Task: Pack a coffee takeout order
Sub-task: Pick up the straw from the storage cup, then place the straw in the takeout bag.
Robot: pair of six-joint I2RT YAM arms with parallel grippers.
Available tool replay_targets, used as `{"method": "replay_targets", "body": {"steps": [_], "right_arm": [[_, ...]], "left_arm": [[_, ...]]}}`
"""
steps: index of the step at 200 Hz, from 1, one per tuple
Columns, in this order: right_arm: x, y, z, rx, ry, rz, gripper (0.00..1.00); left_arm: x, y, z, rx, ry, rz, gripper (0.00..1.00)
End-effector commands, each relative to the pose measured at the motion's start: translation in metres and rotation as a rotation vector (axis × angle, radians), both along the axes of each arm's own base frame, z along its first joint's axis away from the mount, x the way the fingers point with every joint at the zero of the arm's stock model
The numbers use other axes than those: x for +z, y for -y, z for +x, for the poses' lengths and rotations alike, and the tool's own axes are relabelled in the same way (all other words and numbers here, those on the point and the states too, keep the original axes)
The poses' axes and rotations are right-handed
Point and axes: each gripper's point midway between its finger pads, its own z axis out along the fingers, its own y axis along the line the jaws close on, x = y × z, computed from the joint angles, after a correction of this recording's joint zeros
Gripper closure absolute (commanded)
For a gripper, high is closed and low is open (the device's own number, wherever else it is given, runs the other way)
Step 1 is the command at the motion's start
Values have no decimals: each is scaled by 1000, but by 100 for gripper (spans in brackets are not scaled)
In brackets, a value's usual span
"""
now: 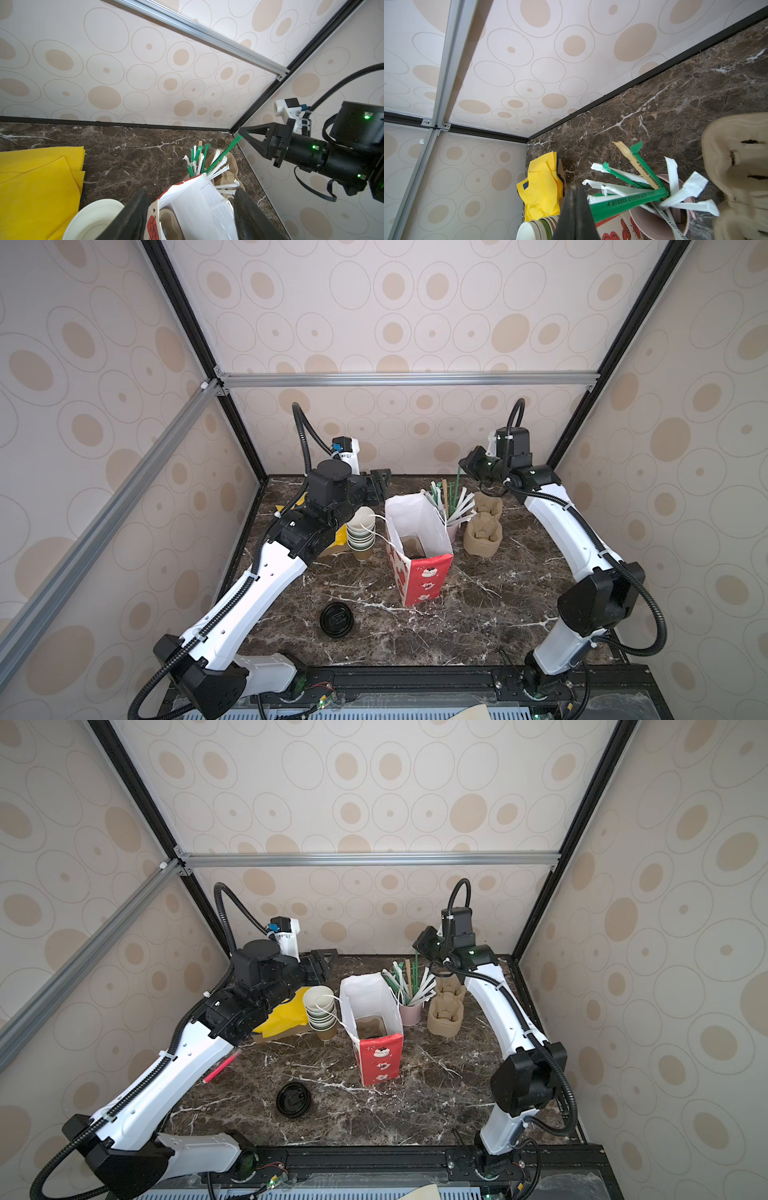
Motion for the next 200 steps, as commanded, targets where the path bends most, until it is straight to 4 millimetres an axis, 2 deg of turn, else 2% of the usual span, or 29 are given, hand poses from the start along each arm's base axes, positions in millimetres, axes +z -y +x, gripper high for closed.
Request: {"method": "replay_targets", "body": {"steps": [1, 72, 101, 128, 134, 159, 200], "right_arm": [[51, 5, -21, 25, 103, 0, 98], [141, 3, -99, 178, 242, 9, 99], [176, -15, -129, 309, 293, 111, 100], [197, -30, -149, 399, 319, 193, 100], [201, -44, -159, 446, 324, 210, 100], [198, -64, -172, 512, 295, 230, 100], [158, -102, -174, 546, 239, 227, 100]], "left_arm": [[7, -6, -1, 16, 23, -21, 35], [-31, -15, -6, 104, -126, -161, 36], [-39, -16, -9, 112, -182, -173, 36], [-48, -20, -12, 138, -224, -177, 36], [-50, -21, -13, 142, -231, -179, 37], [-57, -25, -15, 166, -253, -204, 37], [-66, -31, -19, 199, -270, -241, 36]]}}
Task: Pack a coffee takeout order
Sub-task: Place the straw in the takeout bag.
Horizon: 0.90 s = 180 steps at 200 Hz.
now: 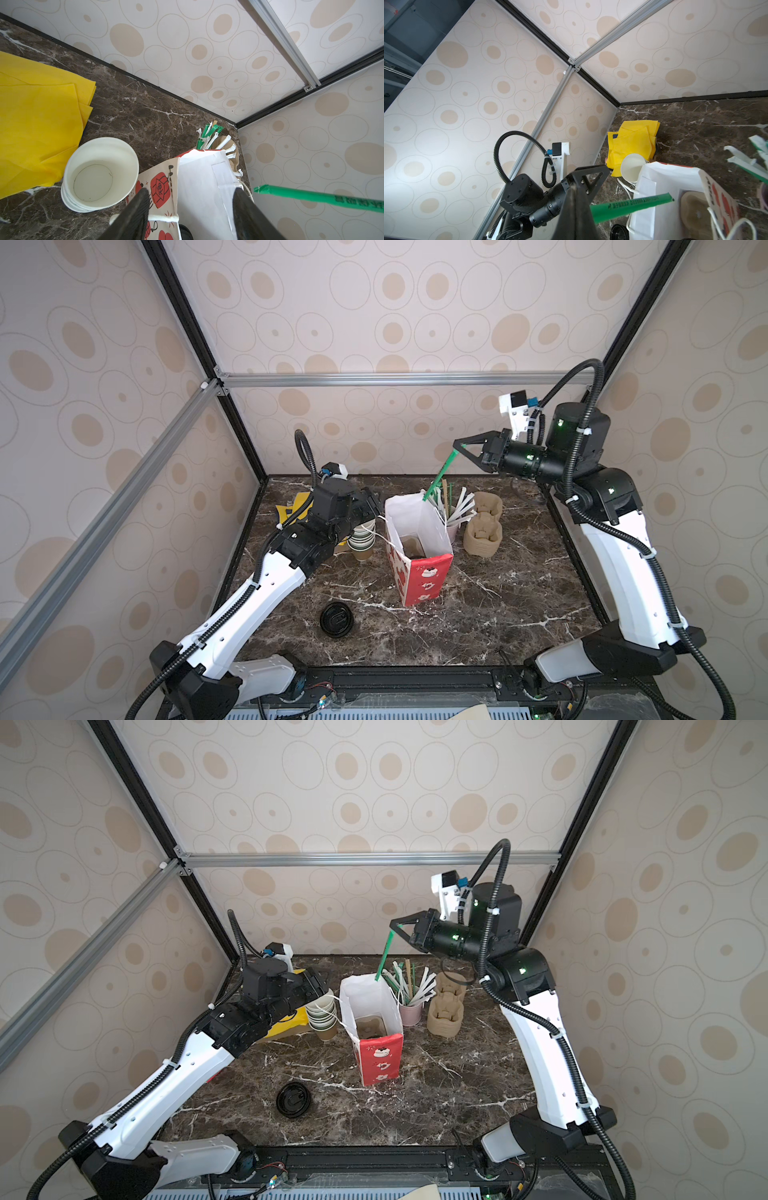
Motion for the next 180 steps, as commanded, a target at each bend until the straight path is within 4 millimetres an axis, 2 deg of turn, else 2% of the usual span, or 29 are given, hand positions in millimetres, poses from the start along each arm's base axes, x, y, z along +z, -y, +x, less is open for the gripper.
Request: {"method": "replay_targets", "body": {"steps": [1, 44, 80, 110, 142, 180], "right_arm": [[-23, -21, 2, 17, -30, 4, 100], [-78, -53, 21, -30, -47, -13, 100], [-122, -66, 40, -104, -91, -6, 100], [-148, -81, 50, -138, -109, -2, 100], [-183, -91, 55, -173, -158, -44, 100], [-220, -91, 61, -234, -204, -83, 100]], "left_arm": [[1, -13, -4, 59, -7, -38, 37], [1, -20, -8, 87, 0, -51, 36], [-1, -24, -12, 97, 9, -70, 36], [-1, -28, -15, 106, 14, -73, 37], [2, -30, -16, 108, 27, -63, 36], [5, -34, -17, 114, 37, -57, 36]]}}
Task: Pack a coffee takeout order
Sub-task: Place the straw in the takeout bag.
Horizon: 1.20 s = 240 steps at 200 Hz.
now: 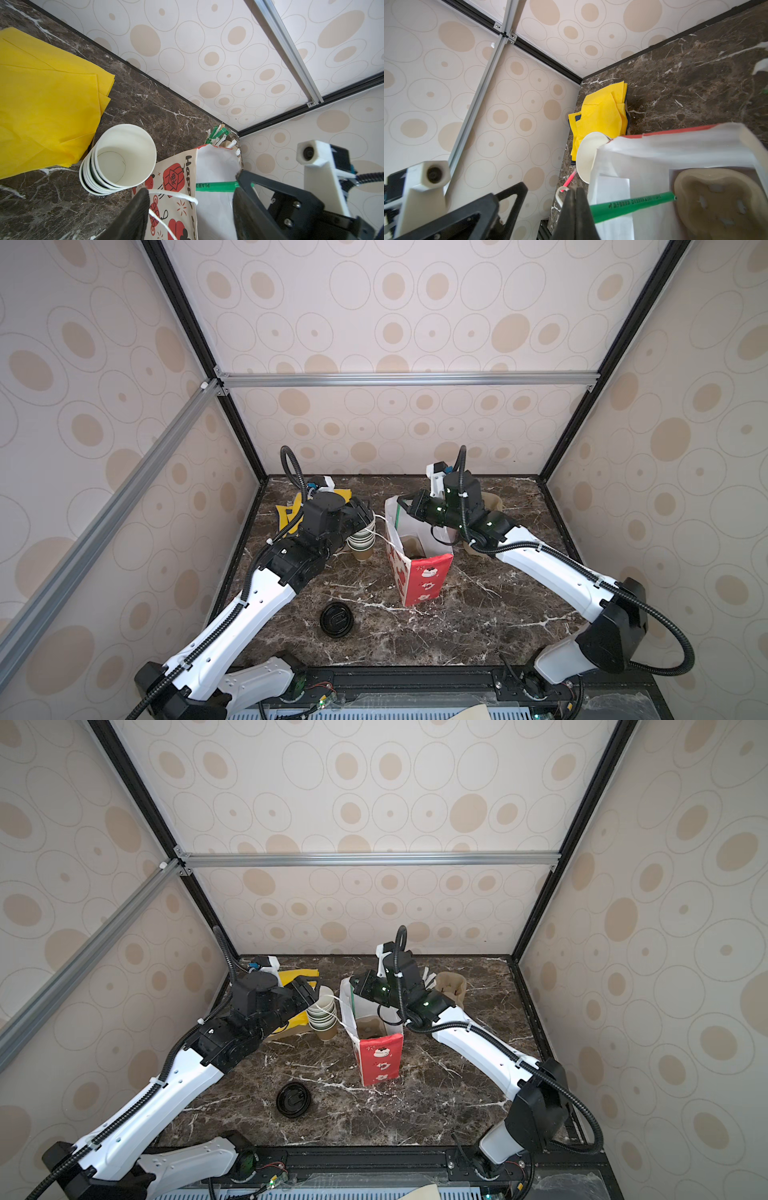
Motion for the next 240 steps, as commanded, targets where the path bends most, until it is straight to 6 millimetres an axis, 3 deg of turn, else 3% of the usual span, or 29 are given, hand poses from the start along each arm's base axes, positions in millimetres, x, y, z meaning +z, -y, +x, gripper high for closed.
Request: {"method": "replay_targets", "body": {"steps": [1, 83, 142, 169, 198, 240], "right_arm": [[-12, 1, 10, -68, -4, 6, 100], [-74, -1, 11, -94, -114, -140, 100], [-100, 4, 9, -106, -192, -216, 88], [-89, 3, 9, -98, -174, -211, 76], [-61, 6, 7, -85, -125, -212, 61], [-12, 23, -3, -92, -48, -247, 53]], "left_arm": [[14, -11, -1, 36, 40, -6, 36], [20, -21, -4, 55, 63, 23, 37], [40, -25, 4, 68, 112, 114, 37], [43, -24, 7, 69, 121, 121, 37], [43, -23, 8, 68, 125, 123, 36], [38, -22, 11, 64, 97, 149, 37]]}}
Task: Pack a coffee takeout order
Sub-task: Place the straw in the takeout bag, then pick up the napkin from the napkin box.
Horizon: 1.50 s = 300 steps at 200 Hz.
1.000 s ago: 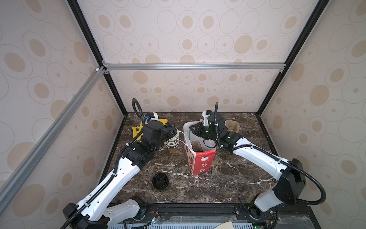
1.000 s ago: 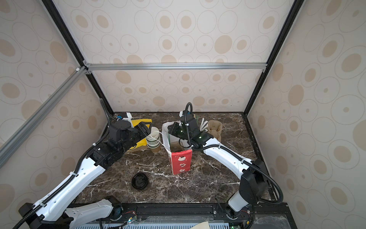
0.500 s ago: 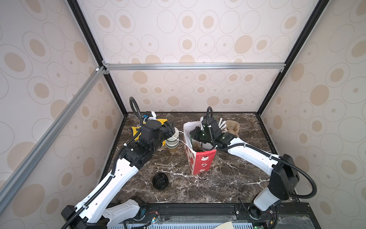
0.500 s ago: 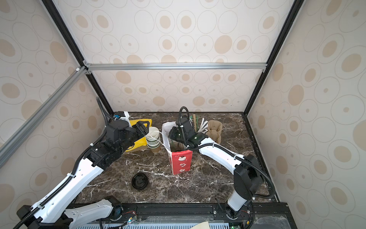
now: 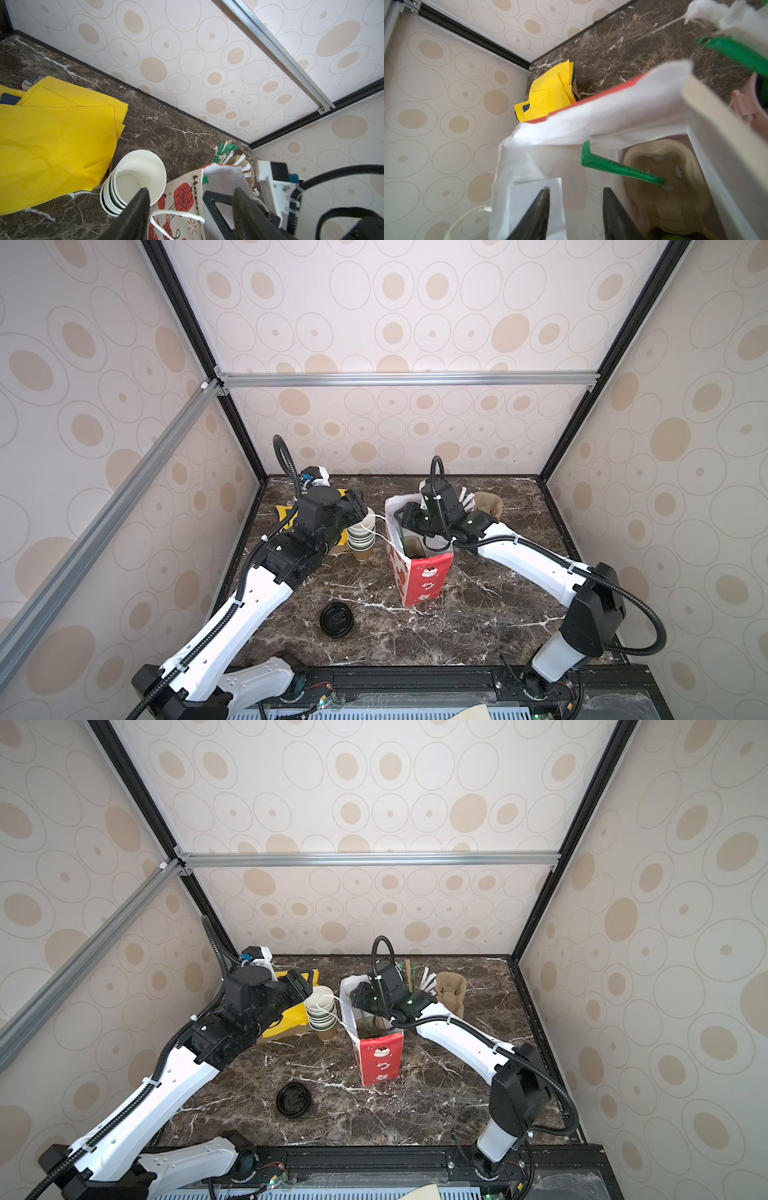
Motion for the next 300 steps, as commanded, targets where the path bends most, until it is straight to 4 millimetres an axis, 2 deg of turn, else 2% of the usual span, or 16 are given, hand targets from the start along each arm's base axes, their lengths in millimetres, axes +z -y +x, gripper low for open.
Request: {"method": "replay_targets", "body": {"steps": [1, 28, 54, 81, 116, 182, 232, 258, 300], "right_arm": [[49, 15, -11, 2, 77, -23, 53], [82, 33, -23, 22, 105, -100, 54], [99, 51, -38, 72, 123, -178, 55], [100, 76, -49, 50, 111, -250, 55], [93, 103, -55, -22, 104, -277, 56], [91, 112, -55, -51, 111, -286, 56], [84, 118, -59, -77, 95, -283, 57], [84, 120, -62, -77, 95, -277, 57], [83, 127, -64, -103, 104, -278, 57]], "left_arm": [[15, -6, 3, 19, 19, 21, 37], [4, -5, 5, 19, -52, 56, 37], [-12, -16, 11, 31, -149, 110, 38], [-21, -41, 25, 39, -243, 163, 37], [-53, -49, 36, -50, -374, 152, 39], [-95, -53, 53, -89, -540, 218, 47], [-100, -62, 61, -56, -547, 280, 46], [-103, -72, 54, -12, -576, 304, 46], [-111, -111, 25, 129, -610, 336, 44]]}}
